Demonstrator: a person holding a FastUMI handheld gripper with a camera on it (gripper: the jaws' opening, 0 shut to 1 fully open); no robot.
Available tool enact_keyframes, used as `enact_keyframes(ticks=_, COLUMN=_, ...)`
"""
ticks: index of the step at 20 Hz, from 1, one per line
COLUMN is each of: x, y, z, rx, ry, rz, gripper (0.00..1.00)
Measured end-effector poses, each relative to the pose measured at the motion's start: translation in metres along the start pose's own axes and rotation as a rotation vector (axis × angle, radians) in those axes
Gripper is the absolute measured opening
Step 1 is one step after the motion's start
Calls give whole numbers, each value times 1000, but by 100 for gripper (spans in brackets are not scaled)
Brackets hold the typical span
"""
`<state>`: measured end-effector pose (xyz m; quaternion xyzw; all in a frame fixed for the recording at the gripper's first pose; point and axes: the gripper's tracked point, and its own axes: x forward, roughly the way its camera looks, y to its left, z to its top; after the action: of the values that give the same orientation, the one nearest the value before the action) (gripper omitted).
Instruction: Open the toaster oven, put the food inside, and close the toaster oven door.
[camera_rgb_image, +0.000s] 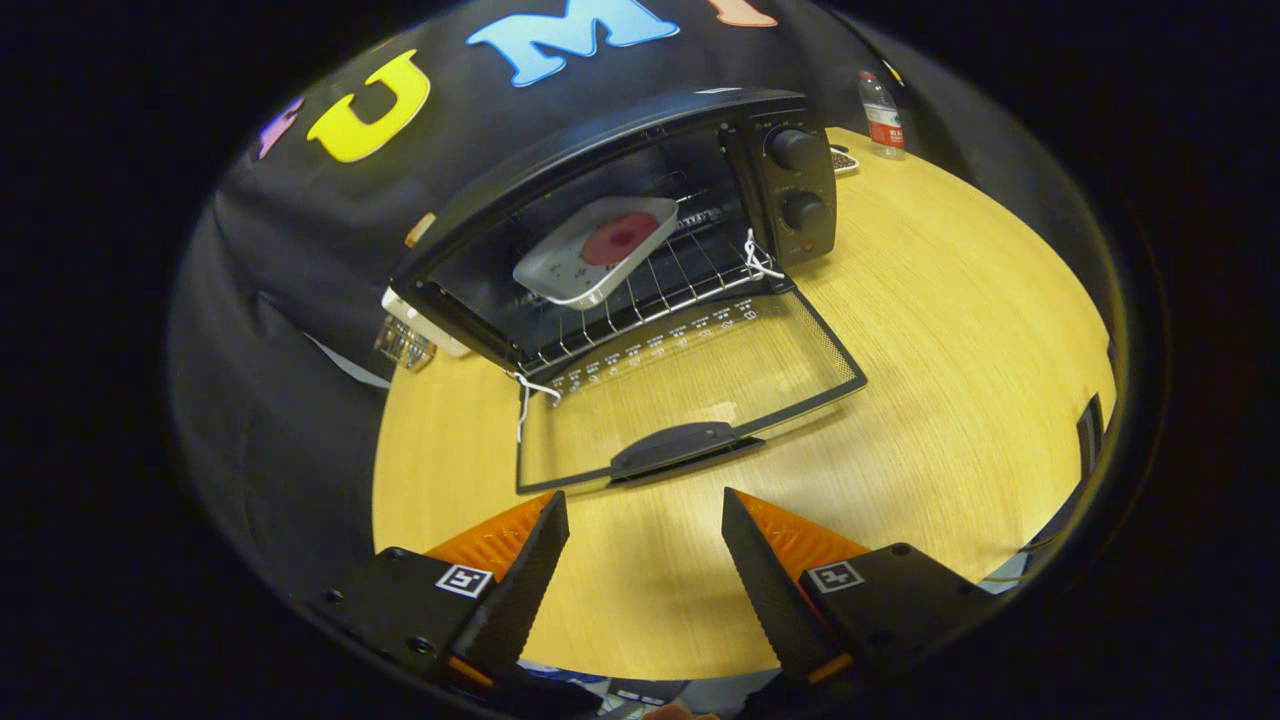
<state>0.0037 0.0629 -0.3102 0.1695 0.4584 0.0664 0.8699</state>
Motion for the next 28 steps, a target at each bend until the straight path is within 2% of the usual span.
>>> enact_keyframes(ticks=7, x=20, y=-26, z=-15, rx=-214, ry=60, rz=-139, gripper=98)
enact_keyframes(ticks=11, x=31, y=-37, z=-11, rx=-352, ry=63, rz=-190, gripper=98)
enact_keyframes(ticks=20, x=60, y=-37, z=-3, rx=-304, ry=107, rz=-213, gripper=98)
enact_keyframes(ticks=28, x=53, y=-34, z=-1, rx=-286, ry=116, rz=-223, gripper=97)
